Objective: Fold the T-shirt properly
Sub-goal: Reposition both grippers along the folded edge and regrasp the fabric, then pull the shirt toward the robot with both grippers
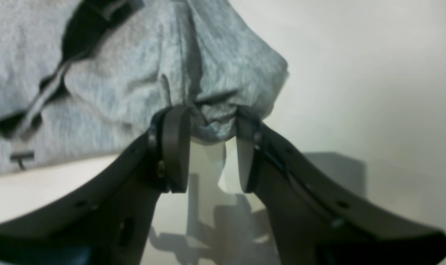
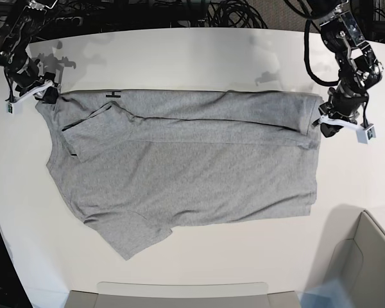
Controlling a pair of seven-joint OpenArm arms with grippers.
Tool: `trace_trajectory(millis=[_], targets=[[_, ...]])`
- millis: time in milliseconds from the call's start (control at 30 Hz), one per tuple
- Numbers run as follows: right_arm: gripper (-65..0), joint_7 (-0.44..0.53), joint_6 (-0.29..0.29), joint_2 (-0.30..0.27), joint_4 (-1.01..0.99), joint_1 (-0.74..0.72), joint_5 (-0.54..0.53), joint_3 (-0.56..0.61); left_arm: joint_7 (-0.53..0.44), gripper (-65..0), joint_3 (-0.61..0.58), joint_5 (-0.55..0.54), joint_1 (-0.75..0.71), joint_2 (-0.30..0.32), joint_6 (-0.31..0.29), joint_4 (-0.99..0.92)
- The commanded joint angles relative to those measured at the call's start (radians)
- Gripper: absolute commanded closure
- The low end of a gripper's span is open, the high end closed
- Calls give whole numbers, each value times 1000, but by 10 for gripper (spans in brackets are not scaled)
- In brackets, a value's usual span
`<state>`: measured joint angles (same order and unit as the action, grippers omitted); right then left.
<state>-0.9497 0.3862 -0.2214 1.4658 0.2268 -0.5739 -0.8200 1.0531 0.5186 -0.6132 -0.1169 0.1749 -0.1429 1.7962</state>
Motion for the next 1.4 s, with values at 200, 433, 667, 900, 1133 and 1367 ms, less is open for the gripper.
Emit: trace_trajectory(millis=[200,433,667,900,1133,1367], targets=[[-216,8,4,-20,-30,-19,-4,-2,-15,-133,8,-17,9,12,-1,18],[-216,7,4,-28,-24,-17,-4,3,-14,-155,10,-153,-4,24,4,-97],[-216,5,4,-39,-24,-13,-4,1,-72,-155,10,-149,-10,53,4,-204],[-216,4,4,-42,-23,-13,-4,3,-110,-154,2,-147,-40,97,4,-281],[-216,2,4,-42,-23,-11,-4,4,-109,-154,-16,-153,-63,94,-2,-287],[-216,2,4,-42,-23,-11,-4,4,-103,-154,-50,-156,-65,93,-4,-272]])
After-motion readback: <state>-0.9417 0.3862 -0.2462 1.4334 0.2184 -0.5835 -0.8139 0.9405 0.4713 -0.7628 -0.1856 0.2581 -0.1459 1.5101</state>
